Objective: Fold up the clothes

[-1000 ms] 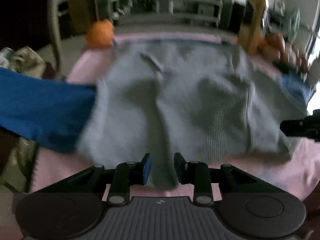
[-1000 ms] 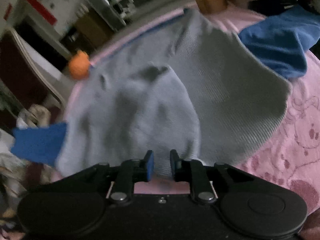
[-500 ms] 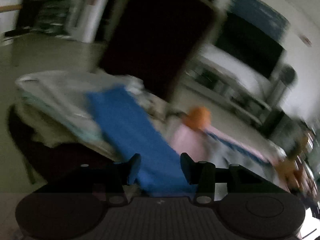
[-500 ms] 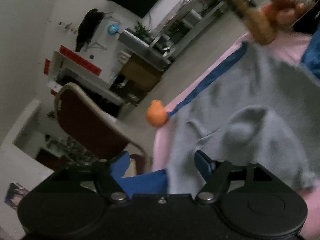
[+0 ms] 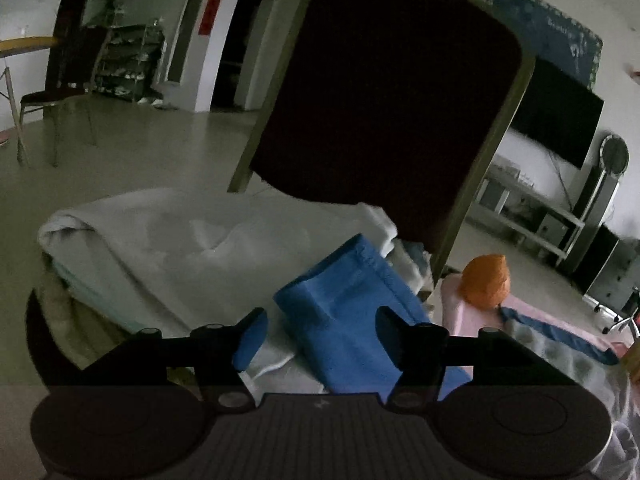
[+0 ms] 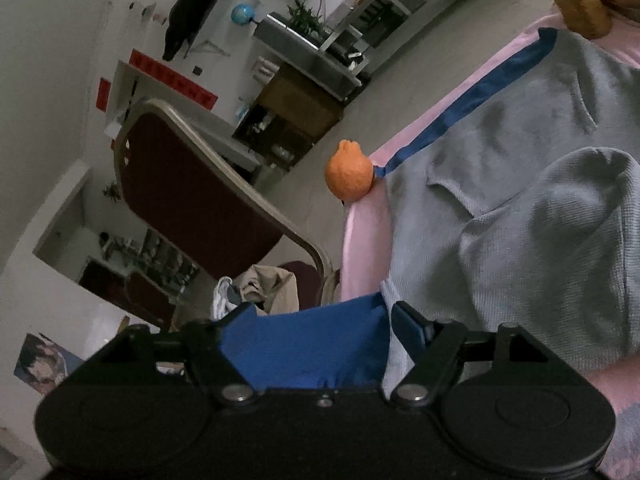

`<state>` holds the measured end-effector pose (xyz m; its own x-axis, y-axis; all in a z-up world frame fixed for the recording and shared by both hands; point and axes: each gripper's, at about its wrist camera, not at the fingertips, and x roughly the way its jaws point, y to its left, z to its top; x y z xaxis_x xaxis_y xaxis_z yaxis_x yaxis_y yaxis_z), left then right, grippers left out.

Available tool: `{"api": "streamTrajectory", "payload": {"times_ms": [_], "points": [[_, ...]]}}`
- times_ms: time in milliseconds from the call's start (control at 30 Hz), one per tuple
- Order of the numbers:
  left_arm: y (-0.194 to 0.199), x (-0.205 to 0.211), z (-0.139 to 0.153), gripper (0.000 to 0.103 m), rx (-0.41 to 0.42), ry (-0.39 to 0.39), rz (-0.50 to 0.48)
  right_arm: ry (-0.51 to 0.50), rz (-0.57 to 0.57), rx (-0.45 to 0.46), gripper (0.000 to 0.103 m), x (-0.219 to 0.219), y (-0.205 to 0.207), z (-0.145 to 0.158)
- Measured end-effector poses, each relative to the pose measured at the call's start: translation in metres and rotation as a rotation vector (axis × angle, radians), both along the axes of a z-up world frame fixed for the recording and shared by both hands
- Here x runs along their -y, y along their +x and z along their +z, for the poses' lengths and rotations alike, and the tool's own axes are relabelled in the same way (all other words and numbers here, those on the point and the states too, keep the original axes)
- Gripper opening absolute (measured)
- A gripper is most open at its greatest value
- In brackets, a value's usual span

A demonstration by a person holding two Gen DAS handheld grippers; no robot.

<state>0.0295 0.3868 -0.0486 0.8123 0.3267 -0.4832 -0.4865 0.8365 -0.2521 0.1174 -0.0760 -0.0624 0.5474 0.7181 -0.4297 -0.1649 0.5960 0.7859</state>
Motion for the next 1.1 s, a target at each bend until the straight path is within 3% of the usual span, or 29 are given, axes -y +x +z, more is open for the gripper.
{"api": "streamTrajectory", "payload": {"times_ms": [100,167,300,467,633,767,933,1100], "points": [[0.005,-0.007,-0.007,0.011,-0.023,0.009,0.007,-0.012,0.001,-0.012,0.073,0.0,0.001,-0.003],[0.006,-0.006,-0.005,0.004,-0.041,0.025,0.029,-0.014,-0.003,-0.025,0.074,0.002,0.003,-0.006],[0.003,0.014,0.012,0.002,-0.041,0.095,0.034,0.018,-0.026,-0.038,0.074,0.019,0.002,-0.009],[0.0,0.073,0.054,0.002,-0.018,0.243,-0.026,0.05,-0.07,-0.025,0.074,0.055,-0.001,-0.002],[0.004,0.153,0.096,0.002,0.048,0.362,-0.147,0.042,-0.152,-0.007,0.074,0.112,-0.002,0.0],[0.014,0.227,0.119,0.002,0.078,0.432,-0.256,0.054,-0.225,-0.03,0.074,0.17,0.002,-0.016],[0.039,0.336,0.124,0.002,0.078,0.502,-0.413,0.12,-0.331,-0.073,0.074,0.233,0.0,-0.046],[0.084,0.439,0.096,0.006,0.031,0.453,-0.572,0.148,-0.34,-0.053,0.075,0.261,0.001,-0.049]]}}
